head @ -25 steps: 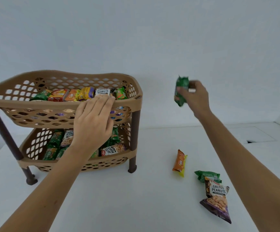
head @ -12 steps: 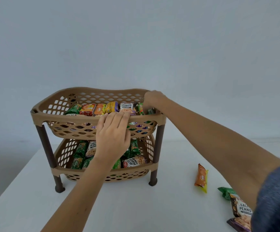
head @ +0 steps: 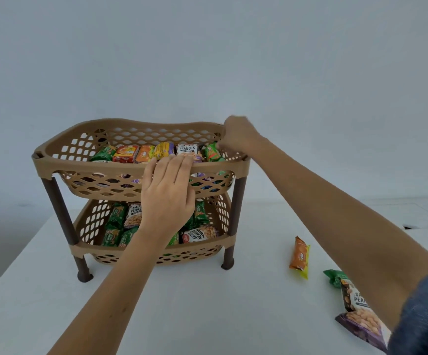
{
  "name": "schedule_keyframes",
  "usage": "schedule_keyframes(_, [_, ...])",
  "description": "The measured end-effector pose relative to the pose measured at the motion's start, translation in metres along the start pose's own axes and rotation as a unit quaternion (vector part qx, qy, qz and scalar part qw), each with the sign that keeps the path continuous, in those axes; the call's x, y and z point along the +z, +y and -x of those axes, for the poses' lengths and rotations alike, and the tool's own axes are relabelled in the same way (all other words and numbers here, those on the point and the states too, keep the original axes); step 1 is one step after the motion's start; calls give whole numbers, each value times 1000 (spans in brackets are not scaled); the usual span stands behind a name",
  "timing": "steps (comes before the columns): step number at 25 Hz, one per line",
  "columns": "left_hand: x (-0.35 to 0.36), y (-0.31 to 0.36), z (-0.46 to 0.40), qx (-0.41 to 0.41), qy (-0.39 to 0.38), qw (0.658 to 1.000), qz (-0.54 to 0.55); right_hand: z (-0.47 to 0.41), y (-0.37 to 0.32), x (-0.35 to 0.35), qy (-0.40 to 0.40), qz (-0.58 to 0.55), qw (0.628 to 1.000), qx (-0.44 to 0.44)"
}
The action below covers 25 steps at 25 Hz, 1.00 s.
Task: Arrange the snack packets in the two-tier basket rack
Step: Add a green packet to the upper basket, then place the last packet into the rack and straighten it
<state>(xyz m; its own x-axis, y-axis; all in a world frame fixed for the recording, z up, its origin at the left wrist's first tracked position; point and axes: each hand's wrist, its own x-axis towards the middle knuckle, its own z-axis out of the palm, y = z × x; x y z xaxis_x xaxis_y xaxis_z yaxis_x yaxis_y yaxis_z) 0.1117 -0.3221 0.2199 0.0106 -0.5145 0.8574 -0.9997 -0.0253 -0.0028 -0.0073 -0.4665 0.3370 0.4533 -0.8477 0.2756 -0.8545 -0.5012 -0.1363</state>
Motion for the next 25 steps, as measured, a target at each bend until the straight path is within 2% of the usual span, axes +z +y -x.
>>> schedule_keyframes(2, [1, 7, 13, -16, 30, 999, 31, 21, 25, -6, 133, -192, 972, 17])
schedule_keyframes(4, [6, 21, 44, -6, 58, 996, 72, 52, 63, -1, 216, -354, 909, 47])
schedule_keyframes(5, [10, 29, 66, 8, 53, 994, 95, 68, 86, 8, 234, -397, 885, 69])
schedule_keyframes(7, [19, 42, 113, 22, -5, 989, 148, 99, 134, 35, 229, -398, 879, 125])
schedule_keyframes(10, [33, 57, 175, 8, -143, 966, 217, 147, 207, 86, 137, -300, 919, 215])
schedule_keyframes(12, [41, 61, 202, -9, -229, 951, 208, 174, 248, 113, 10, -213, 941, 262])
schedule_keyframes(15, [52, 58, 224, -67, -337, 924, 167, 204, 287, 140, -214, -105, 925, 294])
schedule_keyframes(17, [57, 54, 231, -100, -374, 911, 145, 214, 294, 149, -304, -50, 902, 303])
schedule_keyframes(19, [60, 53, 237, -102, -393, 905, 127, 214, 296, 153, -338, -19, 891, 304])
schedule_keyframes(21, [61, 53, 239, -101, -401, 902, 122, 212, 298, 155, -335, -5, 895, 296])
schedule_keyframes(25, [60, 52, 237, -108, -404, 900, 126, 210, 299, 165, -246, -49, 926, 284])
